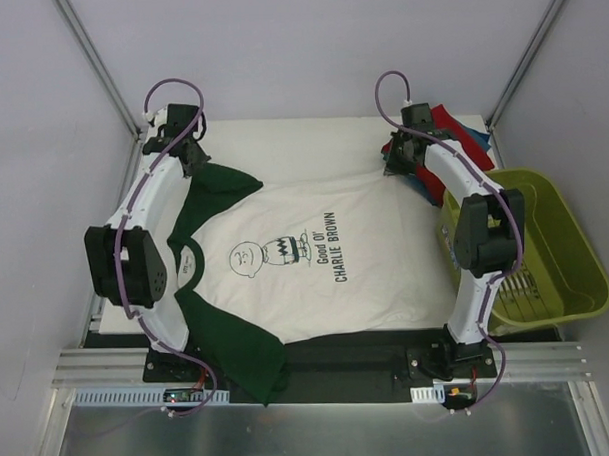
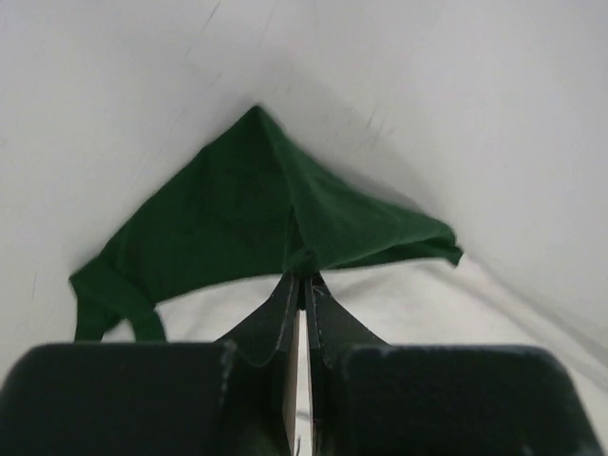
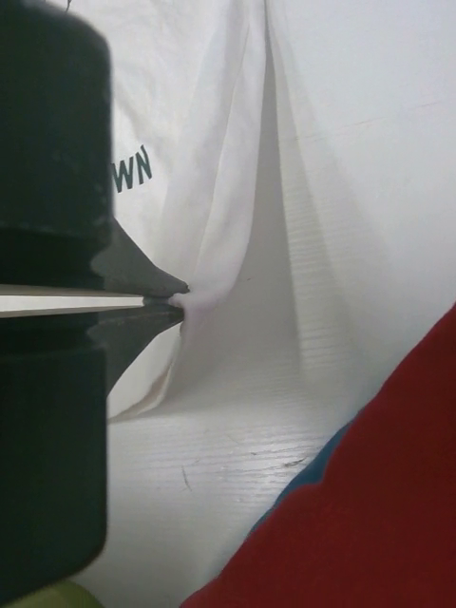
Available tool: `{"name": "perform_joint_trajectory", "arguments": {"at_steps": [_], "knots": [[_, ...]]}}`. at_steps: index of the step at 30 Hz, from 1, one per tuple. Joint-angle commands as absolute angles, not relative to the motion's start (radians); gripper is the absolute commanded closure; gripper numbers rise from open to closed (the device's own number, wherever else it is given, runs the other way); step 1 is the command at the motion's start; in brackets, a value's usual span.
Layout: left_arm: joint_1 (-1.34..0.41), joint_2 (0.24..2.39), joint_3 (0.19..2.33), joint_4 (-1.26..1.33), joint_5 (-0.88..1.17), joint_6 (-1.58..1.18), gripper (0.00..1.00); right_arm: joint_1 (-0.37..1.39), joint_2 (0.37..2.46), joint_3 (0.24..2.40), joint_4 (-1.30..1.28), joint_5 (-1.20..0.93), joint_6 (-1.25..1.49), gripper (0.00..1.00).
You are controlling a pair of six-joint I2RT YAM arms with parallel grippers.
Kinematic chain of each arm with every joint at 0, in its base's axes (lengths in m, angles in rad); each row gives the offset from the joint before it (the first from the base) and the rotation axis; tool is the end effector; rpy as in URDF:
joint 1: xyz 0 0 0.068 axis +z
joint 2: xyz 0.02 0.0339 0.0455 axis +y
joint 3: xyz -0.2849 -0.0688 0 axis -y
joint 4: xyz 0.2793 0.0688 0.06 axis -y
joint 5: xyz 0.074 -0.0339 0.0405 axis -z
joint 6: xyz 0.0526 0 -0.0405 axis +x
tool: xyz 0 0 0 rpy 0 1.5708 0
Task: Fold and stack the t-shirts
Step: Fold the flattened tshirt in 1/3 of the way
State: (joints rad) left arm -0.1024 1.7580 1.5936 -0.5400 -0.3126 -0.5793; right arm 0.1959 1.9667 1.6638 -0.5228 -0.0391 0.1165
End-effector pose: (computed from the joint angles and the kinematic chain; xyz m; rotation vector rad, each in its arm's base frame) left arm 0.4522 -0.0302 0.3266 -0.6843 2.1274 -0.0136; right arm 0.4902 0.0994 0.2573 -0.1138 2.4018 0.1926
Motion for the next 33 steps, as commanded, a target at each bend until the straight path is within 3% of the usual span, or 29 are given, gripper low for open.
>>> {"name": "perform_joint_trajectory", "arguments": {"at_steps": [1,9,17,33], "knots": [[-0.091,1.545,1.398,-0.581,-0.347,-0.707,1.00,0.192,1.867,1.614,-0.549,-0.040,0.075,0.98],[-0.115,1.086,1.044,-0.641,-0.230,-0.795,1.00,0.187,1.763,1.505,-0.574,-0.015,0.006,0.99],[-0.132,0.801,0.953,-0.825,-0.123,-0.888,1.00,0.186,1.678,1.407,-0.569,-0.048,-0.063,0.99],[-0.130,0.716,0.773,-0.940,-0.141,-0.996,1.00,0.186,1.637,1.278,-0.621,0.026,-0.072,0.94]]}}
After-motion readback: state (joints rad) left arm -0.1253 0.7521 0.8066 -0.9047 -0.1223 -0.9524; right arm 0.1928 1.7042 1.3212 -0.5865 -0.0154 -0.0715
